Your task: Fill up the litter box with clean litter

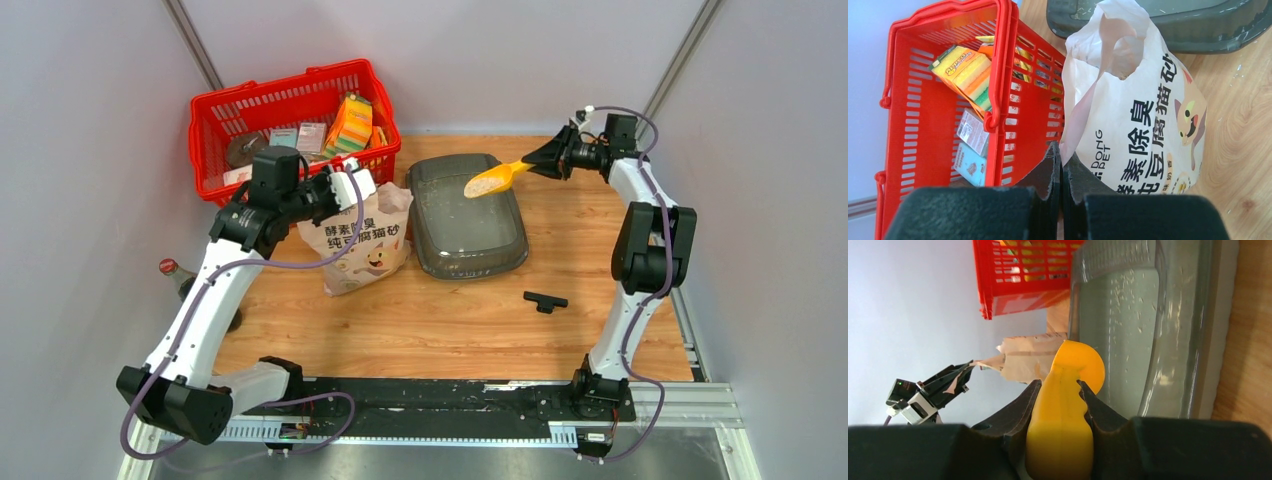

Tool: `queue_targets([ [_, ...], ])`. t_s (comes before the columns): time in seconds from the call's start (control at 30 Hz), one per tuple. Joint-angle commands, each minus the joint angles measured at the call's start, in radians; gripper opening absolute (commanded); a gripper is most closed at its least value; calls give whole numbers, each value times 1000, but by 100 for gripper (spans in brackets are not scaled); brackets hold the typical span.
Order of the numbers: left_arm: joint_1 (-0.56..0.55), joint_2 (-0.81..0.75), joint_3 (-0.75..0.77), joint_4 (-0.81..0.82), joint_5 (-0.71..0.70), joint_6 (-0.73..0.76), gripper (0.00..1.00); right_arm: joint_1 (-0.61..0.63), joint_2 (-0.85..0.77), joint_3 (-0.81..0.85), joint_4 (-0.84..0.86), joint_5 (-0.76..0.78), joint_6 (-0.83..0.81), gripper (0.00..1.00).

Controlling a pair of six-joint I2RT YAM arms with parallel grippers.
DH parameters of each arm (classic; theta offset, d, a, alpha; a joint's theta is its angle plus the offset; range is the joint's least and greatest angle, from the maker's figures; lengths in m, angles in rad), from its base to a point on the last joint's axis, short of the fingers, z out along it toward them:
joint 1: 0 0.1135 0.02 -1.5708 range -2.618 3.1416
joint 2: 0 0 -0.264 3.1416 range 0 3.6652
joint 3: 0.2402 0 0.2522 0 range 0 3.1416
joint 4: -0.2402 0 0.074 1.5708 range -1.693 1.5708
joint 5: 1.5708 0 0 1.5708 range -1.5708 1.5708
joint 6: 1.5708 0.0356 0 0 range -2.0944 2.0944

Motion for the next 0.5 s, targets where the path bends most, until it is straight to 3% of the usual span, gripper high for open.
queue_targets([
  [0.0,-10,-74,-8,123,56,8,0,-2,-135,-77,-102,-2,-107,0],
  [0.07,-10,-85,-22,128,59,11,0,-6,-138,-76,-133,12,-144,0],
  [0.3,-10,-88,-50,135,65,11,0,7,-6,171,-258,76,-261,0],
  [0.47,-10,-85,-54,157,63,-6,0,-4,-124,38,-308,55,-300,0],
])
